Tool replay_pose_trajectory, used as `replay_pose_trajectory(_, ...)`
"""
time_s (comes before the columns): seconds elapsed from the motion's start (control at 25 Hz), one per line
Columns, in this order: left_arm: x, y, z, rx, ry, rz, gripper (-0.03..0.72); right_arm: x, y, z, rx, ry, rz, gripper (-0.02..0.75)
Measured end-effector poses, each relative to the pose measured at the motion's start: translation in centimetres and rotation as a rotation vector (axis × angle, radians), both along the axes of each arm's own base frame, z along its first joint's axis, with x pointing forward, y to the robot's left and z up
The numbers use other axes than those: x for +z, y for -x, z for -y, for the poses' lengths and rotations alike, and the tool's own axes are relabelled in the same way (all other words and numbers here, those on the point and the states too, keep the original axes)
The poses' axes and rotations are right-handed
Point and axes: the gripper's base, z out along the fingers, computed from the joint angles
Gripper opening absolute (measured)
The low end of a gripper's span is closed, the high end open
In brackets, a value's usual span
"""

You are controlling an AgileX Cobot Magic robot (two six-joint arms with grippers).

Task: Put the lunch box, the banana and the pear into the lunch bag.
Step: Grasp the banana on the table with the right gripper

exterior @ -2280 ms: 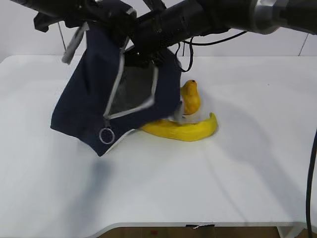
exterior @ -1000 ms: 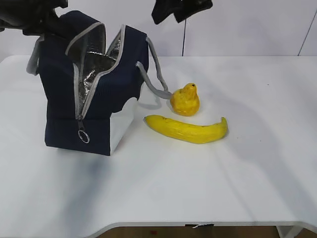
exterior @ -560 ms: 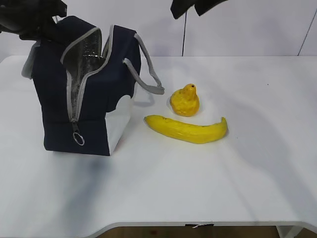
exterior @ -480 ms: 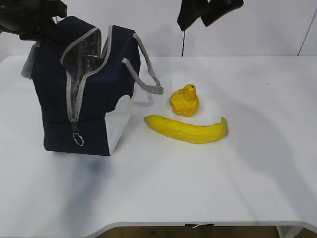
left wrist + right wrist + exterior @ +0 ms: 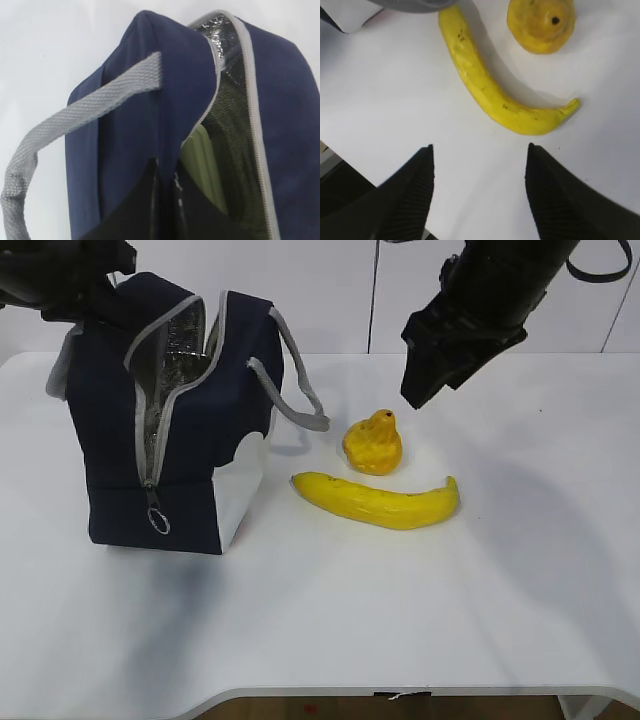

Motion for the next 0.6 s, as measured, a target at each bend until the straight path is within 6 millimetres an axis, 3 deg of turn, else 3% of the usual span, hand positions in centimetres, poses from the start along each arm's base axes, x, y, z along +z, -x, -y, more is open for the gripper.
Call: replay_pose_trajectory(0.6, 0.1, 0.0, 0.2, 0.004, 0.031, -0.008, -0.006, -2.5, 3.3, 1.3, 0.033, 0.072, -0.095, 0.461)
